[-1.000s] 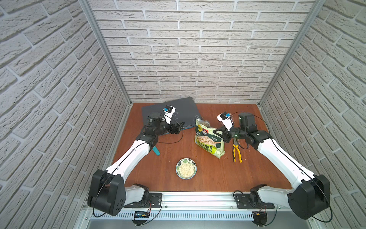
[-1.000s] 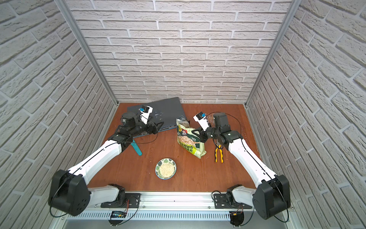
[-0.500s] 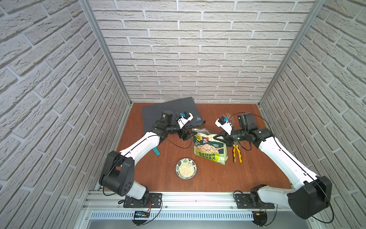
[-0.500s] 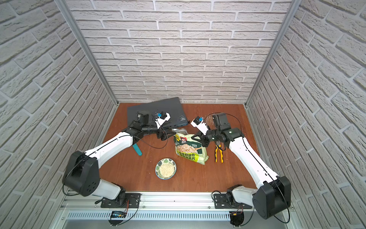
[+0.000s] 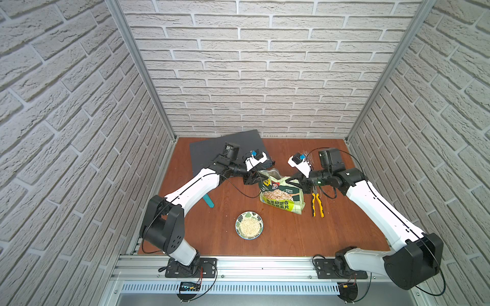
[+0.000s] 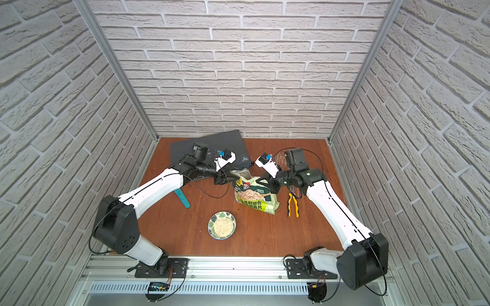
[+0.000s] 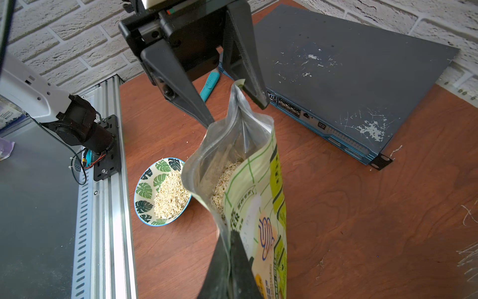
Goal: Pour the oats into the breakfast bowl
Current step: Close the oats bag at the center of the board.
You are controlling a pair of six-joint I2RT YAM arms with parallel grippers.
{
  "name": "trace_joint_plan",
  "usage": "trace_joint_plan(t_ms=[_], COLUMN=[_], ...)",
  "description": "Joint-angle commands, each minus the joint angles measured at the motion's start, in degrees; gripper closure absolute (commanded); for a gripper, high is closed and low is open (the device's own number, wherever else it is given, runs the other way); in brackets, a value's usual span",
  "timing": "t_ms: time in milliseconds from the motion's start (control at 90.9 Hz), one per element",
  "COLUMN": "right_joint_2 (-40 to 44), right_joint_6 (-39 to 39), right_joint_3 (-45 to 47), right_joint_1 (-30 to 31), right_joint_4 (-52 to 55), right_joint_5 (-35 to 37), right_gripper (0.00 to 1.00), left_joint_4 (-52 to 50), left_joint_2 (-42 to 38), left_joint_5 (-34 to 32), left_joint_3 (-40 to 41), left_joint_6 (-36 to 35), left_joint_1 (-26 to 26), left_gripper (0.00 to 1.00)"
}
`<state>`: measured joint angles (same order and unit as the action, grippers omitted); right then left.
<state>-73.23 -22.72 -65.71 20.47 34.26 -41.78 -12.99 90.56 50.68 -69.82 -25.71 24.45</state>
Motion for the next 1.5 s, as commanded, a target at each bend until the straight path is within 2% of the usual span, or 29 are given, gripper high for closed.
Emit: trace_joint_plan(t_ms=[0, 187, 297, 561, 715, 770, 946, 1067, 1122, 1199, 1353, 1430, 1485], right_joint_2=[2.34, 2.64, 2.49, 1.63, 1.46, 1.18, 2.86, 3.01, 2.71, 2.20, 1.40, 0.60, -0.36], right_joint_6=[1.12, 1.89, 1.62, 7.75, 8.34, 8.26, 7.55, 5.46, 4.38, 2.33, -0.41, -1.96, -2.93], right_joint_3=[-1.37, -0.57, -0.15, 3.55, 8.29, 9.22, 8.69, 5.29, 3.64, 0.37, -7.11, -9.42, -10.59], right_joint_1=[0.10, 0.10, 0.10, 0.10, 0.10, 0.10, 0.09, 0.11, 0.12, 0.16, 0.94, 2.66, 4.06], right_joint_4=[-9.90, -11.56, -10.24, -9.48, -9.78, -8.75, -6.07, -0.46, 2.07, 5.47, 11.55, 13.33, 14.10], right_joint_5=[-3.68, -2.97, 1.53, 22.17, 29.86, 30.42, 24.60, 25.71, 27.48, 28.29, 22.15, 20.81, 20.48], right_gripper=[0.97, 0.97, 0.97, 0.97, 0.97, 0.97, 0.96, 0.96, 0.90, 0.74, 0.39, 0.26, 0.21], left_joint_4=[-5.46, -6.20, -5.42, 2.00, 5.10, 6.55, 8.00, 6.40, 6.09, 6.16, 6.09, 7.53, 8.96], left_joint_2=[1.39, 1.27, -0.30, -7.22, -9.26, -9.42, -8.41, -6.84, -6.21, -5.45, -3.82, -3.64, -3.60], left_joint_5=[1.93, -0.04, -3.15, -16.05, -21.35, -22.13, -24.10, -24.92, -24.61, -24.41, -23.50, -23.02, -22.70], left_joint_3=[-2.12, -1.55, -0.28, 7.59, 11.14, 11.61, 9.62, 6.52, 5.68, 5.01, 3.42, 3.65, 4.01], left_joint_6=[-2.28, -2.45, -1.97, 4.69, 6.46, 6.27, 3.16, -0.50, -1.44, -2.72, -3.64, -3.64, -3.73], left_joint_1=[0.14, -0.19, -0.44, -0.59, -0.32, -0.33, 0.82, 2.21, 2.70, 3.41, 4.50, 4.65, 4.78], left_gripper=[0.62, 0.88, 1.00, 1.00, 1.00, 1.00, 1.00, 1.00, 1.00, 1.00, 1.00, 1.00, 1.00])
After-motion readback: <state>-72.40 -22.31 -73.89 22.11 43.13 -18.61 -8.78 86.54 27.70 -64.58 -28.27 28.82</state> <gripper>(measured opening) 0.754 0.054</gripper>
